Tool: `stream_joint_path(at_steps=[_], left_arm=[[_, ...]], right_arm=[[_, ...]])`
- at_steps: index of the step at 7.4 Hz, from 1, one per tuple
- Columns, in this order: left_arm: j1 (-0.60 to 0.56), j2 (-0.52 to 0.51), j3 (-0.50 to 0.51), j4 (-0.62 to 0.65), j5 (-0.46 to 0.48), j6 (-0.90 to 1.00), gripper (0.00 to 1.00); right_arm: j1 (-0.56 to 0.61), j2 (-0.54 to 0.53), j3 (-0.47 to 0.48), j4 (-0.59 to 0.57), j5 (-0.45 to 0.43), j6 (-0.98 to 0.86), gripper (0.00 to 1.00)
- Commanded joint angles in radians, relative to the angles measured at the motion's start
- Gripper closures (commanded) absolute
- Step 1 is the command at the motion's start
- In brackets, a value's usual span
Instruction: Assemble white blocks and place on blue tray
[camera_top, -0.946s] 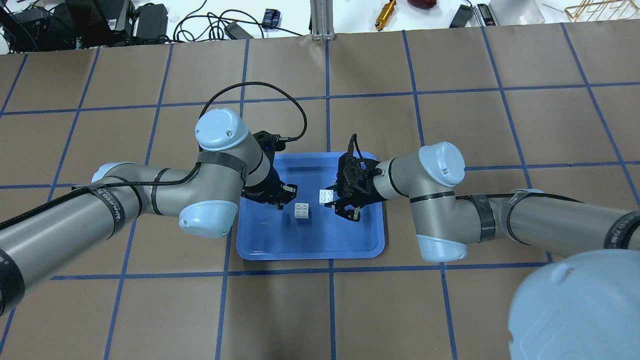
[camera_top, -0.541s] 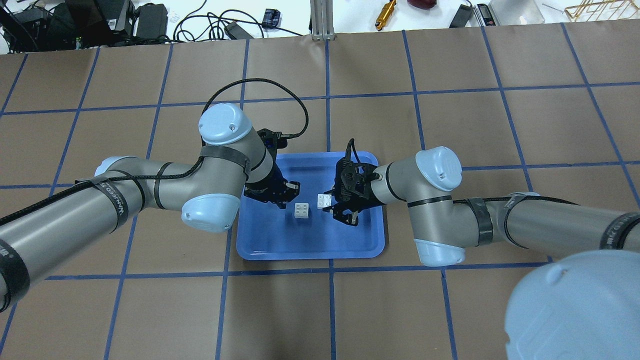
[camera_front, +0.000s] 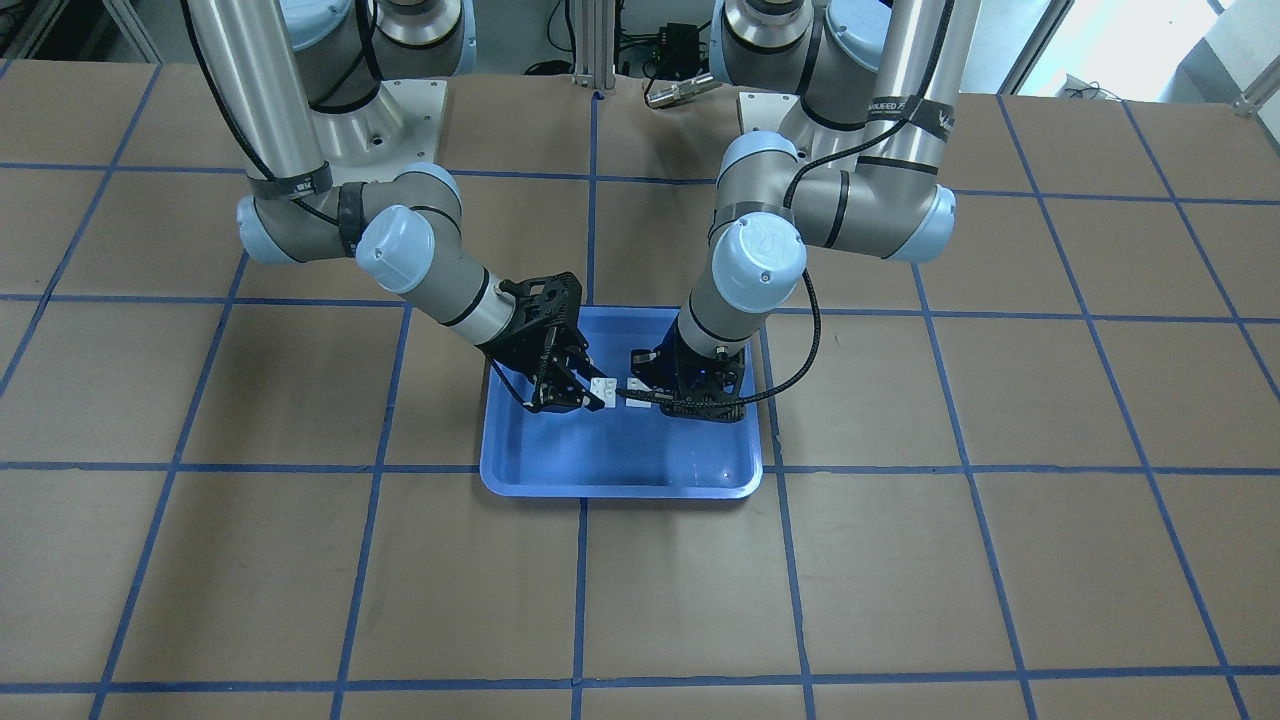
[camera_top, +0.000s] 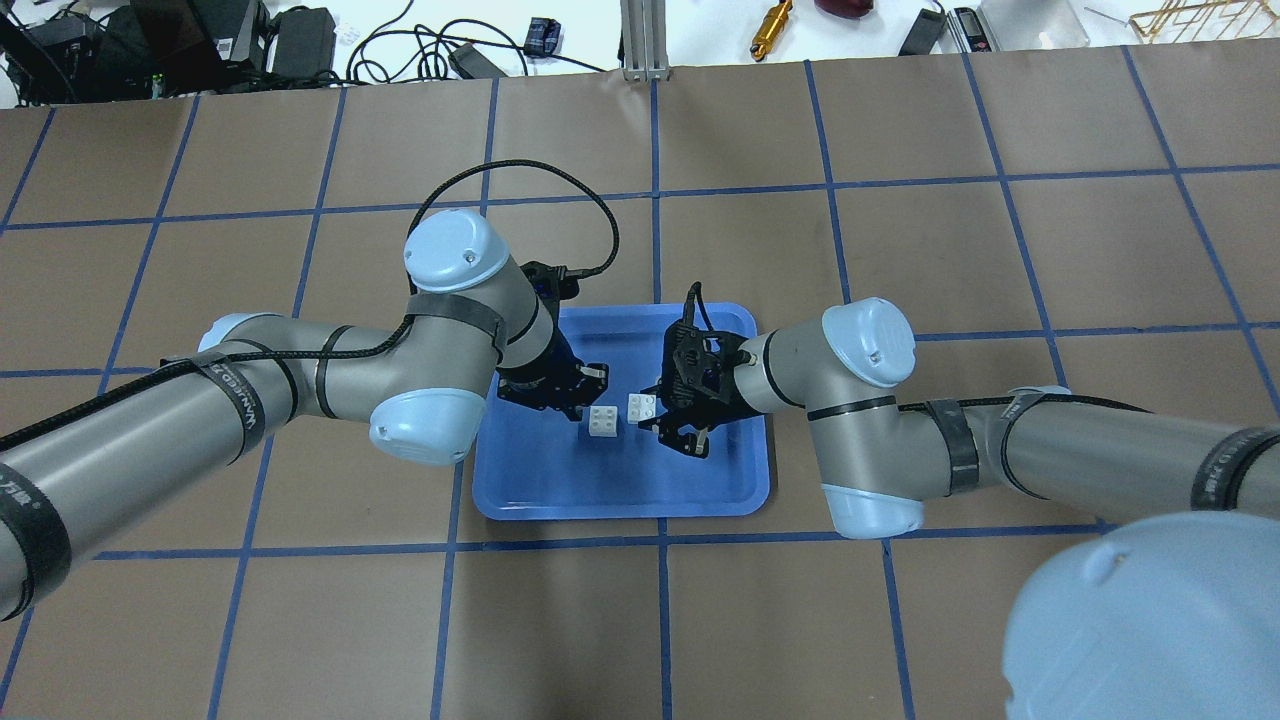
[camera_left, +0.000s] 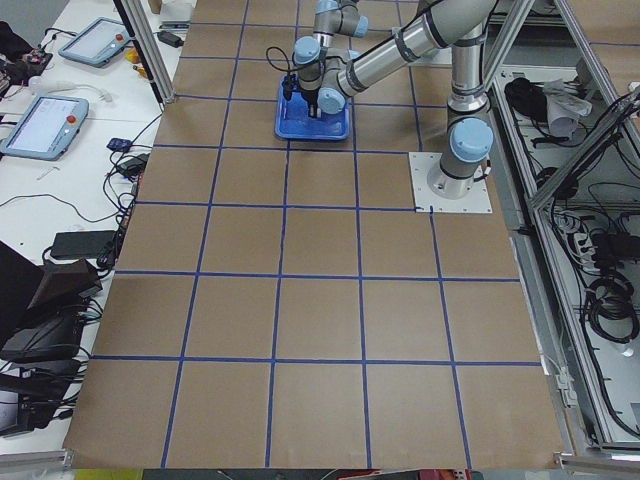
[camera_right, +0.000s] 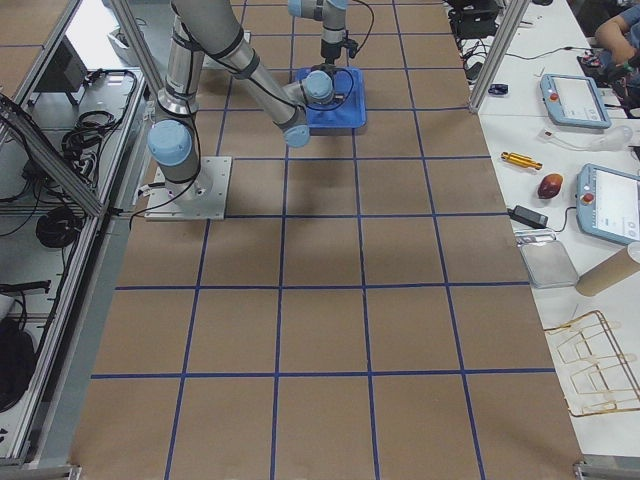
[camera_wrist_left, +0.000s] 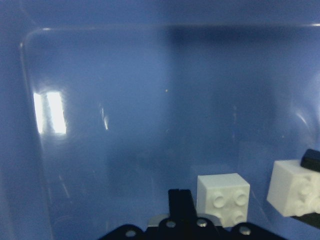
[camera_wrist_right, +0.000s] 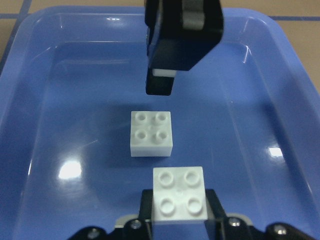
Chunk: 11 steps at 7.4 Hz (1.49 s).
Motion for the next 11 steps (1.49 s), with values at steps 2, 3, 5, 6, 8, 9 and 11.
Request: stream_joint_path(at_steps=[2,3,5,6,8,9,11], left_arm=[[-0.001,-0.003,-0.002,0.000,-0.004,-0.024,1.00],[-0.005,-0.003,-0.004,0.002,-0.004,-0.026,1.00],[-0.005,-0.003,-0.005,-0.001,-0.005,-0.039,1.00],[-0.009,-0.003,-0.005,-0.001,-0.005,-0.041,1.00],[-0.009,-0.003,-0.004,0.000,-0.018,-0.044,1.00],[-0.007,-0.003,-0.004,-0.001,-0.022,-0.047,1.00],[-0.007,-0.003,-0.004,-0.001,-0.022,-0.047,1.00]], right_arm=[[0.008,0.003,0.000,-0.001,-0.005,0.014,1.00],[0.008,0.013,0.000,-0.001,-0.005,0.014,1.00],[0.008,0.027,-0.003,-0.001,0.001,0.017,1.00],[0.008,0.029,-0.001,-0.001,0.001,0.026,1.00],[0.008,0.027,-0.001,0.000,0.001,0.028,1.00],[0.009,0.029,-0.001,0.002,0.001,0.028,1.00],[0.009,0.027,-0.001,0.003,0.003,0.029,1.00]])
